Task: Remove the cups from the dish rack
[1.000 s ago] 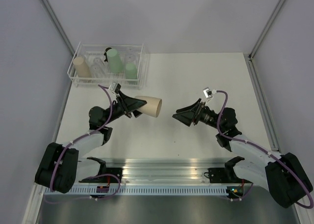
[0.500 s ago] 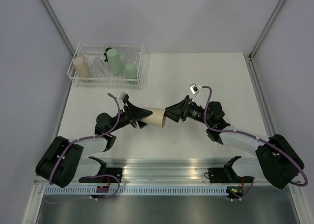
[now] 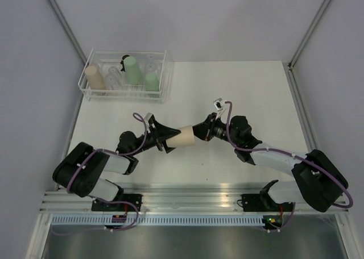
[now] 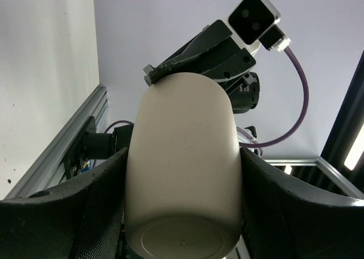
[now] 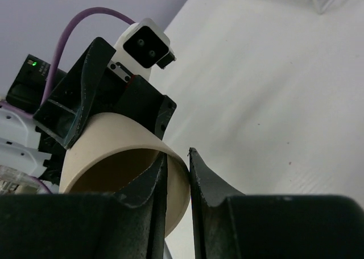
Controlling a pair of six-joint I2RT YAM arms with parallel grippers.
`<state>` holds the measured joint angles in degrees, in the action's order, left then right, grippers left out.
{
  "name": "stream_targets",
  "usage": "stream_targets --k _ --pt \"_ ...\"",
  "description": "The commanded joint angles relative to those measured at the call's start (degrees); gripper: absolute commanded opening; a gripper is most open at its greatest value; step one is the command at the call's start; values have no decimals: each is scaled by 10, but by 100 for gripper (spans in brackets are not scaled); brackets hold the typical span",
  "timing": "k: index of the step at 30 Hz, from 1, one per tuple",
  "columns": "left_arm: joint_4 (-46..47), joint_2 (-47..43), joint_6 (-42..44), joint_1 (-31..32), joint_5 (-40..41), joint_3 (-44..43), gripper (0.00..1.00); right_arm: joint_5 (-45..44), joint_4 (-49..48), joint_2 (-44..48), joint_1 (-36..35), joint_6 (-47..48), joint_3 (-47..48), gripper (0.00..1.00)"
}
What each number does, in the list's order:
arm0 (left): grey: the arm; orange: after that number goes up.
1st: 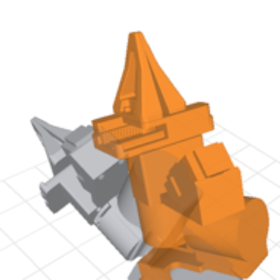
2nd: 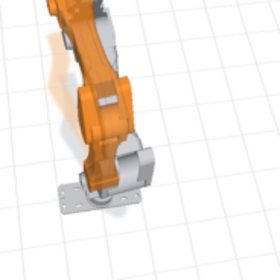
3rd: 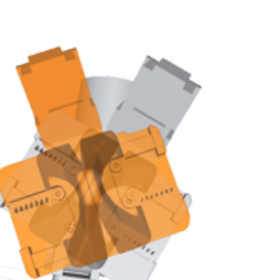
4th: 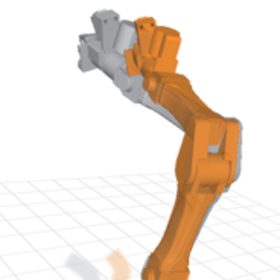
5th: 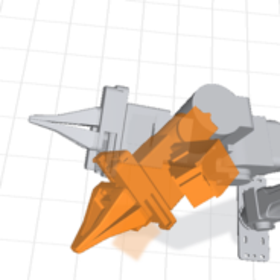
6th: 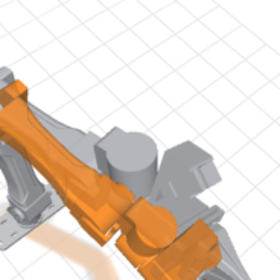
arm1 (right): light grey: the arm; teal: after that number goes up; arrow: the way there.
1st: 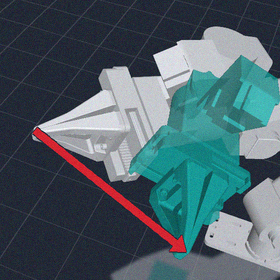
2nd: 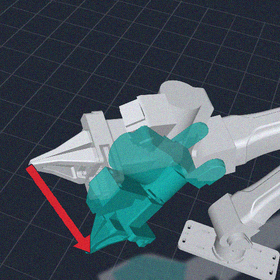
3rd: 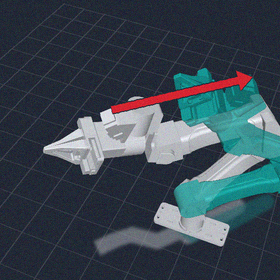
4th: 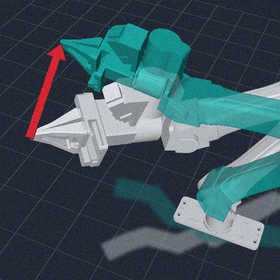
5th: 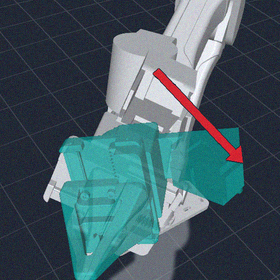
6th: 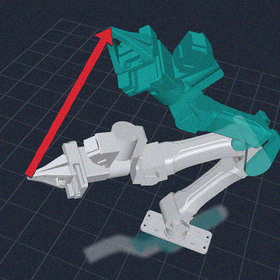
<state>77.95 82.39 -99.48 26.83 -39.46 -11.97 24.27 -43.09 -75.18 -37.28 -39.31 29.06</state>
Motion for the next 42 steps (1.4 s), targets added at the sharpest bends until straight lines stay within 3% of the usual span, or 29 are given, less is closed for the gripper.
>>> stream_targets --k 1,3,10,12,13,16,23,25,35,42 --pt "171 56 -23 31 25 -21 2 43 -55 -3 -47 -14 36 14" --pt "171 65 -19 35 27 -24 2 41 -53 -1 -50 -13 35 1" --pt "171 63 -3 34 29 -35 2 22 2 36 -51 10 22 1" --pt "171 67 1 34 29 -38 17 17 20 48 -51 19 18 1" --pt "171 70 1 34 31 -39 37 13 26 58 -51 21 14 1" --pt "171 82 2 34 35 -43 66 6 41 81 -51 27 1 1" --pt "171 109 0 34 41 -61 96 -5 62 108 -51 34 -13 1" --pt "171 112 3 34 50 -66 100 -6 63 108 -52 35 -15 1" --pt "171 118 5 27 61 -67 100 -51 102 129 -51 45 -14 1" --pt "171 121 32 -53 28 -56 100 -235 398 236 -51 120 48 1"
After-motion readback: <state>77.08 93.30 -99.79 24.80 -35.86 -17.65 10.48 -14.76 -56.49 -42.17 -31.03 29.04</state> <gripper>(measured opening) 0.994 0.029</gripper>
